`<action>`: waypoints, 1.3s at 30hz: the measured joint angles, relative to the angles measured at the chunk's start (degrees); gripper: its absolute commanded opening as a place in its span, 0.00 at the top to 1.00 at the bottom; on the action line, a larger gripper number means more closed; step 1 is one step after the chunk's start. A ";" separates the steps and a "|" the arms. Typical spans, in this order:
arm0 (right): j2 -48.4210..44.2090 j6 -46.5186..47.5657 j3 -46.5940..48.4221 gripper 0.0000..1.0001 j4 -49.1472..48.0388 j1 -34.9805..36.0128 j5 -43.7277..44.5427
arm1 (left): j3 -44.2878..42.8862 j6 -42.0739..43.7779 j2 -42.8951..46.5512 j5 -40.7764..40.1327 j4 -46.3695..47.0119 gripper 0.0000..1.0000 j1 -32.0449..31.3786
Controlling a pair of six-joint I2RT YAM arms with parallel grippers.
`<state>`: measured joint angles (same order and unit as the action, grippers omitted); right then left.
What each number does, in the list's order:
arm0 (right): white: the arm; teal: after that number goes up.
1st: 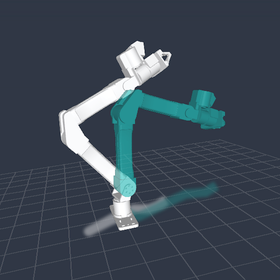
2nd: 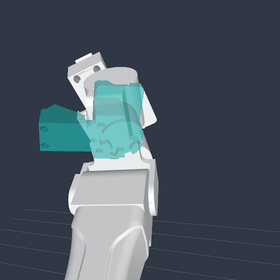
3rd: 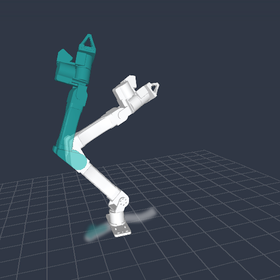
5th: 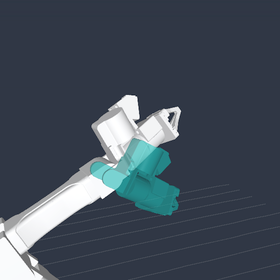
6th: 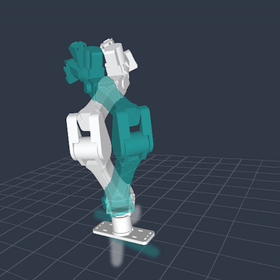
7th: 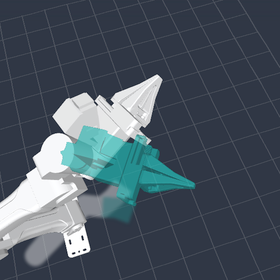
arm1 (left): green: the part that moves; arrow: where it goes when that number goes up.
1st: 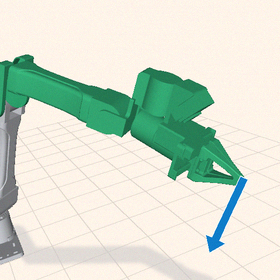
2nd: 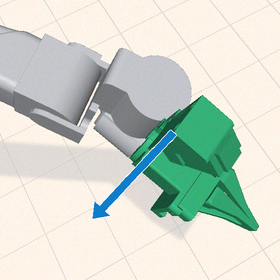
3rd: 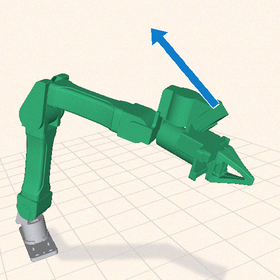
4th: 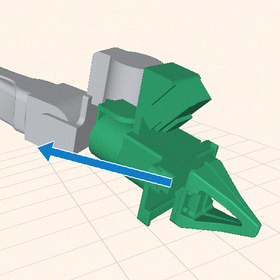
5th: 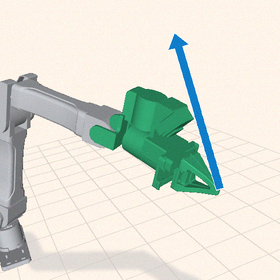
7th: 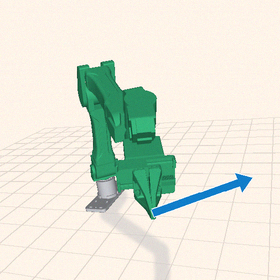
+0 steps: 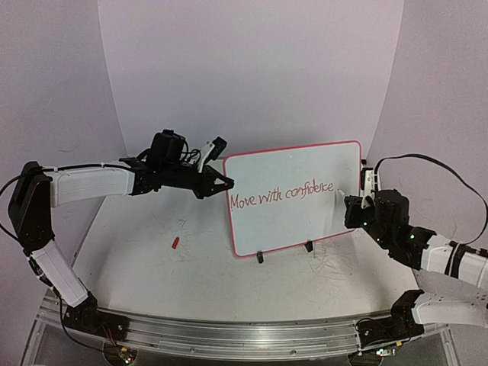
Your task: Write a sentence on the whiteboard
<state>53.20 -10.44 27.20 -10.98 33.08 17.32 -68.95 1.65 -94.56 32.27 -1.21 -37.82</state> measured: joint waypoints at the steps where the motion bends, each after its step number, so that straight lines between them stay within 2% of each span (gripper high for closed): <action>1: 0.64 0.07 0.65 1.00 0.11 -0.27 -0.01 | 0.00 0.01 0.00 0.01 0.00 1.00 0.00; 14: 3.28 0.11 2.58 1.00 0.30 -8.68 -6.85 | -0.02 0.02 0.00 0.00 -0.04 1.00 0.00; 39: 4.48 2.04 3.68 1.00 -2.70 -8.94 -12.10 | -0.07 0.04 0.00 0.00 -0.22 1.00 -0.07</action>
<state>57.69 -8.40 30.87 -13.68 24.14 5.22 -69.01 1.69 -94.56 32.27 -1.44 -37.89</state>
